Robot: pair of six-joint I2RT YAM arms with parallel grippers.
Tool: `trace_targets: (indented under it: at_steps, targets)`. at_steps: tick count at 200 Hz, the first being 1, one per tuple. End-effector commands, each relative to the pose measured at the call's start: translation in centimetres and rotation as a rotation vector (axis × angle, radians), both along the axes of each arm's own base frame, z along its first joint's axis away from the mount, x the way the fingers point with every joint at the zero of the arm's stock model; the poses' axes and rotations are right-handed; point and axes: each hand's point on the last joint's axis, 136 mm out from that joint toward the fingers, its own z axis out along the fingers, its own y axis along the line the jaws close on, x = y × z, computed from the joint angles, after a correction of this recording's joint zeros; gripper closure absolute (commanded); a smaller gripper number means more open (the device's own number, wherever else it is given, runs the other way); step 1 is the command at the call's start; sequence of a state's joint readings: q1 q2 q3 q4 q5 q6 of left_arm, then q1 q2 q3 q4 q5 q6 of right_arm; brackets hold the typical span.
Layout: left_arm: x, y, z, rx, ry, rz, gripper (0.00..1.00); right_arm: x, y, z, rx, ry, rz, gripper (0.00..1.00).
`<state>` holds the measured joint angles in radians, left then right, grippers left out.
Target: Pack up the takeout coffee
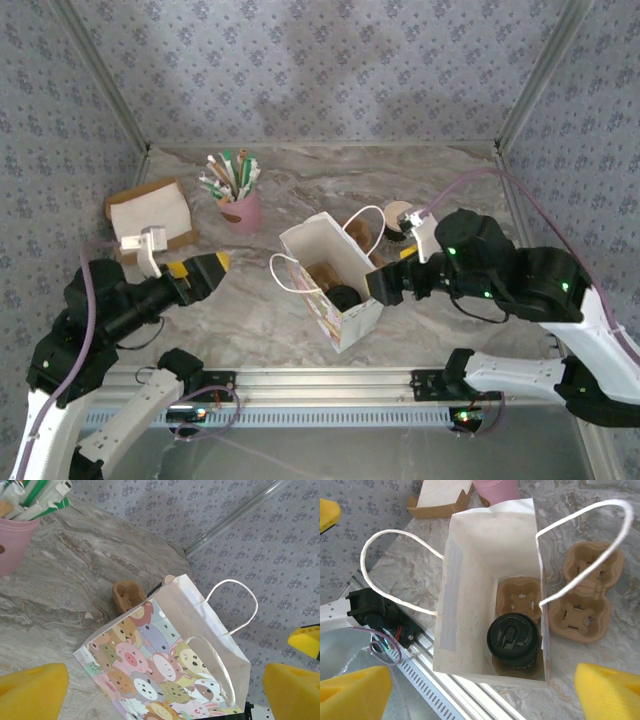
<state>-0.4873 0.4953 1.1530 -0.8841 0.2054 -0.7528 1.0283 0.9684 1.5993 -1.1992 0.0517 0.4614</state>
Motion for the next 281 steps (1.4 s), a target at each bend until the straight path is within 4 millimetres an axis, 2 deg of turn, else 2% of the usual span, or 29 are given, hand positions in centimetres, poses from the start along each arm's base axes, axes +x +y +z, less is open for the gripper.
trace_targets:
  at_steps: [1,33,54,91,117,171,197,199,204,232,263,267,281]
  targets:
    - [-1.1,1.1,0.6,0.003,-0.025,0.025,0.00,0.2,-2.1,0.4,0.018,-0.035,-0.072,0.04]
    - [-1.6,1.4,-0.1,-0.009,0.000,0.033,0.01,-0.2,-5.5,0.8,0.059,-0.076,-0.164,0.04]
    - [-2.0,1.6,-1.2,-0.008,0.030,0.037,0.01,-0.5,-8.0,0.3,0.069,-0.091,-0.234,0.05]
    - [-2.2,1.5,-4.0,0.016,0.112,0.034,0.12,-1.4,-10.8,-1.8,0.070,-0.040,-0.318,0.06]
    - [-1.6,0.3,-6.7,0.025,0.201,0.000,0.23,-2.1,-11.5,-4.1,0.064,0.027,-0.354,0.07]
    - [0.2,-1.5,-11.3,0.008,0.311,-0.013,0.35,-2.6,-12.5,-9.5,-0.063,0.159,-0.435,0.13]
    - [1.1,-1.4,-13.1,0.044,0.342,0.016,0.38,-2.9,-11.8,-11.1,-0.074,0.200,-0.425,0.18]
    - [1.2,-1.4,-13.2,0.045,0.345,0.017,0.38,-2.9,-11.7,-12.0,-0.095,0.212,-0.422,0.18]
    - [1.4,-1.5,-13.6,0.048,0.352,0.022,0.38,-2.9,-11.4,-12.6,-0.102,0.224,-0.416,0.20]
    - [2.5,-2.8,-15.5,0.029,0.398,-0.002,0.40,-3.4,-8.8,-14.9,-0.088,0.288,-0.330,0.24]
    - [3.4,-3.4,-17.2,0.031,0.429,0.003,0.40,-3.7,-6.8,-17.1,-0.068,0.326,-0.259,0.27]
    - [3.8,-3.6,-16.8,0.018,0.408,0.001,0.40,-3.7,-6.5,-17.4,-0.065,0.330,-0.249,0.27]
    - [4.5,-4.2,-17.3,0.003,0.418,-0.004,0.40,-3.8,-5.3,-18.3,-0.042,0.348,-0.210,0.27]
